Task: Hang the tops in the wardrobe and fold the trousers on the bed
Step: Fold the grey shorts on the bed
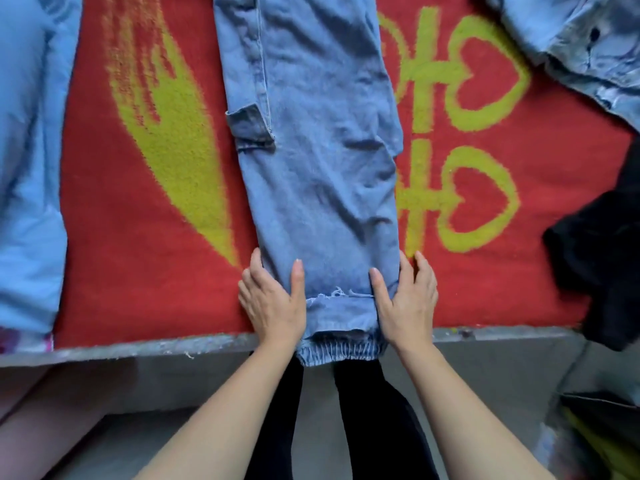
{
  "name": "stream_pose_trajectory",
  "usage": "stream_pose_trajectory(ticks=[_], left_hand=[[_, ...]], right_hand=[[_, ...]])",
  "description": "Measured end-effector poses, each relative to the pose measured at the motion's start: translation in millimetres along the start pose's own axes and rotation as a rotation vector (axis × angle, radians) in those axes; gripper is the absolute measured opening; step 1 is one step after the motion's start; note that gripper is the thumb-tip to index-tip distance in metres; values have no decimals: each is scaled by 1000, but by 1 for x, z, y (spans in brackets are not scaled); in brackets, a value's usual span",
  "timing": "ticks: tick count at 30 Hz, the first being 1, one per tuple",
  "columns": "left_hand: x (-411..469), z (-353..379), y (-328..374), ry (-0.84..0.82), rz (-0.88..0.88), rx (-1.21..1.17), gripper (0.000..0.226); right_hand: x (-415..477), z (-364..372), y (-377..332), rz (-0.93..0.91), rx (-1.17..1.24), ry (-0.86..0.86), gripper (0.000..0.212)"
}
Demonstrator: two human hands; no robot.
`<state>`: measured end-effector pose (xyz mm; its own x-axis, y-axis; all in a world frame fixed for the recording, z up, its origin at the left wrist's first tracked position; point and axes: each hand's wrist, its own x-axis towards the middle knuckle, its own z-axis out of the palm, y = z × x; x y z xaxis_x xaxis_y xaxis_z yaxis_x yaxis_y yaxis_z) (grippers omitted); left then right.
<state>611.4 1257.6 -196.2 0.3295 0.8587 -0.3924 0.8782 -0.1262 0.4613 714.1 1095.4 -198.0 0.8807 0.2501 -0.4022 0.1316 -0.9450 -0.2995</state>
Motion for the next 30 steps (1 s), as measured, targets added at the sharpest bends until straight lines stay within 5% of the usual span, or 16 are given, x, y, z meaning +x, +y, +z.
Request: stream_pose_trajectory(ticks=[7,10,15,21,30], left_hand=[[-30,-9,-15,-201,-128,-28,71],[-51,-8,-21,-257,-209,-236,54],[-93,-20,-23,-181,-248,-411,32],[-160,-54,-6,-133,-233,-432,39],[-248,-48,-25,-231,-311,-358,47]], right_hand=[[-9,-11,-1,-2,98,-156,59],[-18,-13,8,45,237,-259,55],[-54,-26,24,191,591,-363,51],[-100,-74,44,115,624,-319,47],[-154,-90,112,293,623,-487,58]])
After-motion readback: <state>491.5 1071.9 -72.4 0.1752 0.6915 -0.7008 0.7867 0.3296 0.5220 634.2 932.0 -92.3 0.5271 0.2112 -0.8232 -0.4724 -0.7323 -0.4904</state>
